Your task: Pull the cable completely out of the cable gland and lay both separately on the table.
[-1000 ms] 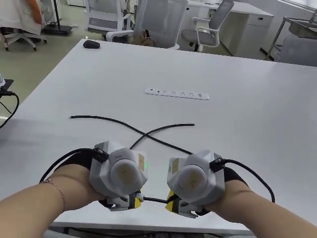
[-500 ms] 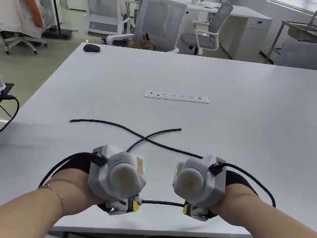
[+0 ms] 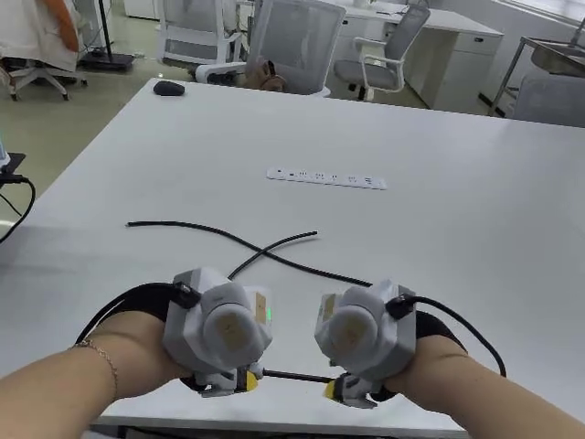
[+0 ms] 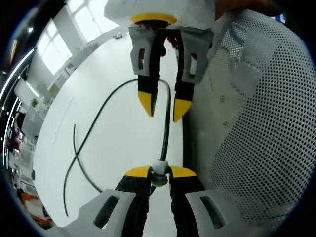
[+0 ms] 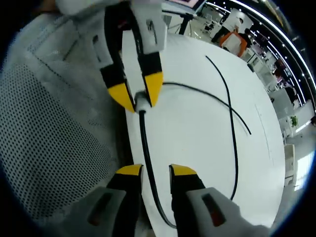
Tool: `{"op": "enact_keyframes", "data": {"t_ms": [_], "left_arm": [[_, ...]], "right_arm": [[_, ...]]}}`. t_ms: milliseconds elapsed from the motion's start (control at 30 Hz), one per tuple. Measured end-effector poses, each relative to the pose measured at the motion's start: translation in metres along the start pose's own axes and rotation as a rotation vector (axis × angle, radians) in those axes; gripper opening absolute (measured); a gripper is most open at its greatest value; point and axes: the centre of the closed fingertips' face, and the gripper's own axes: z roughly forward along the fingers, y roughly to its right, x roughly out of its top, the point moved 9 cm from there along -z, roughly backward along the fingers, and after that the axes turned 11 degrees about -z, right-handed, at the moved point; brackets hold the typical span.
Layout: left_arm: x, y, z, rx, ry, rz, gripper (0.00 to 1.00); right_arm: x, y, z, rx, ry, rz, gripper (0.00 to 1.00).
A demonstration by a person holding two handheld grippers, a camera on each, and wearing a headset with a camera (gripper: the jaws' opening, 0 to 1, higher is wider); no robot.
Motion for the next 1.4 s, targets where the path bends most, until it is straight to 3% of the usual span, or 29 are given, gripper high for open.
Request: {"op": "enact_keyframes", "data": {"t_ms": [33,100,267,400,633,967,1233,1400], "left_arm": [[0.001,0.001,0.0,-0.005,0.01,-0.003,0.16],[0.006,0.004,-0.001,-0.016,0.038,-0.006,0.16],[0.009,0.008,0.001,-0.03,0.042,0.018,0.16],[0.009,0.006,0.001,-0.029,0.045,0.012,0.16],[0.006,0.003,0.002,-0.02,0.035,0.006,0.16],[-0.006,-0.003,0.004,0.008,-0.04,0.027,0.15],[-0.003,-0.004,0.002,0.017,-0.027,0.016,0.15],[0.0,-0.004,-0.001,0.027,-0.002,0.006,0.15]], "right_arm": [[0.004,-0.002,0.0,0.012,0.026,-0.013,0.21],[0.005,-0.003,0.0,0.014,0.02,-0.031,0.21],[-0.004,-0.006,0.003,0.033,-0.051,-0.081,0.13],[-0.003,-0.007,0.004,0.042,-0.05,-0.075,0.04],[-0.006,-0.004,0.004,0.03,-0.073,-0.071,0.03],[-0.028,-0.002,0.006,0.025,-0.229,-0.041,0.04],[-0.042,0.002,0.003,-0.007,-0.336,-0.023,0.04],[-0.041,-0.002,0.003,0.011,-0.346,-0.057,0.1]]}}
